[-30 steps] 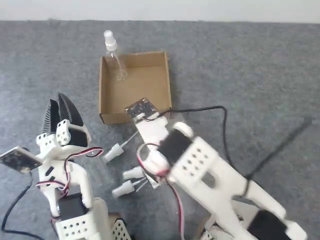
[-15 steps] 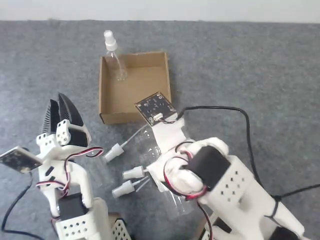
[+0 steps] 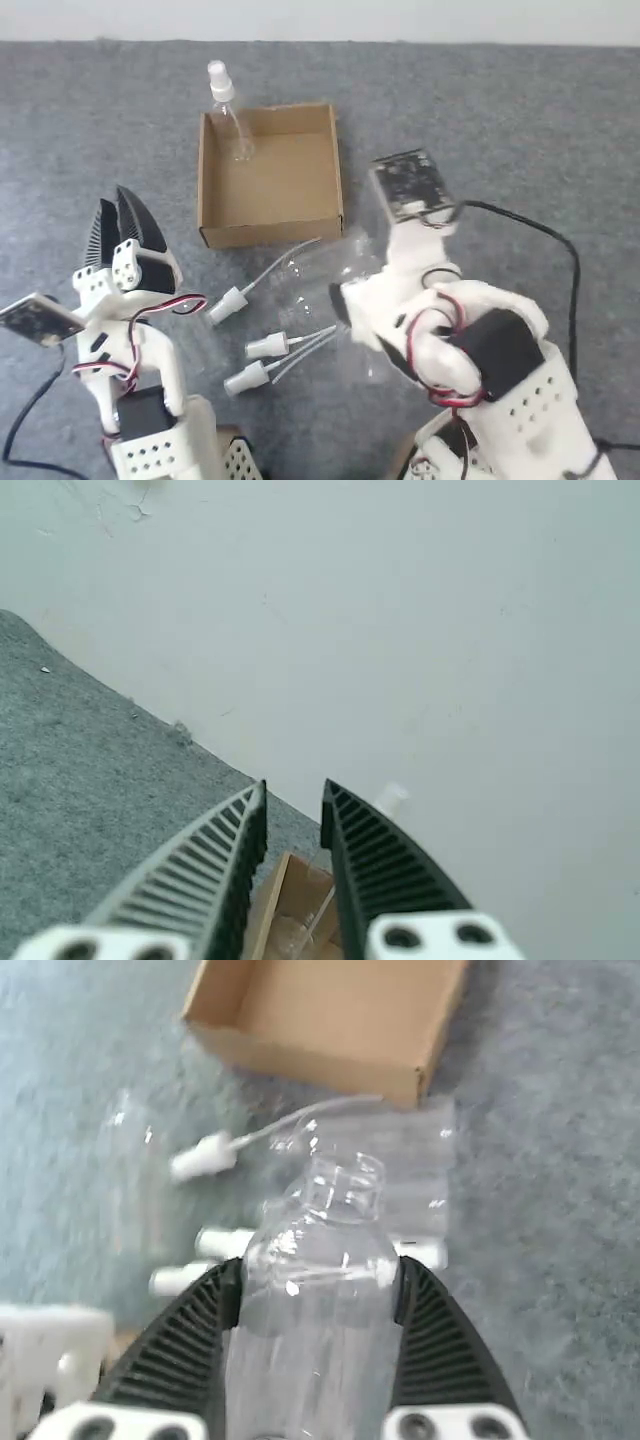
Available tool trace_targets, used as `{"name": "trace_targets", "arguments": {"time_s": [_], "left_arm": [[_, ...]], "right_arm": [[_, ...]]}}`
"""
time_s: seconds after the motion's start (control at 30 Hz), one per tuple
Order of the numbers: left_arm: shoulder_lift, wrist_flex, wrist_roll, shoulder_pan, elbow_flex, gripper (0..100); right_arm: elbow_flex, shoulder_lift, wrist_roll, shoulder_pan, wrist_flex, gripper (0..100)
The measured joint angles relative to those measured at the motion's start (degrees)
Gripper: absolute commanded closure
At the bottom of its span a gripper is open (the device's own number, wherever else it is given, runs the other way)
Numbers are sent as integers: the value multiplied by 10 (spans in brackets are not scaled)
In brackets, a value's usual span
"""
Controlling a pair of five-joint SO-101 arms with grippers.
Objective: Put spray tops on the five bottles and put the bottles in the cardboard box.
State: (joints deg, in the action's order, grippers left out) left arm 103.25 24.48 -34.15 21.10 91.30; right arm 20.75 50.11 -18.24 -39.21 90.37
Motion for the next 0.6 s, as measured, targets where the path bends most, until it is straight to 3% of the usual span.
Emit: {"name": "trace_targets", "arguments": {"time_s": [0.17,0.47,0.6], "left_arm": [[0,42,3,0,-32,859],[0,287,50,-75,-169,816],[0,337,85,-109,-204,816]], "right_arm": [[133,82,0,55,-101,966],[283,226,0,101,-222,964],[292,243,0,128,-240,964]]}}
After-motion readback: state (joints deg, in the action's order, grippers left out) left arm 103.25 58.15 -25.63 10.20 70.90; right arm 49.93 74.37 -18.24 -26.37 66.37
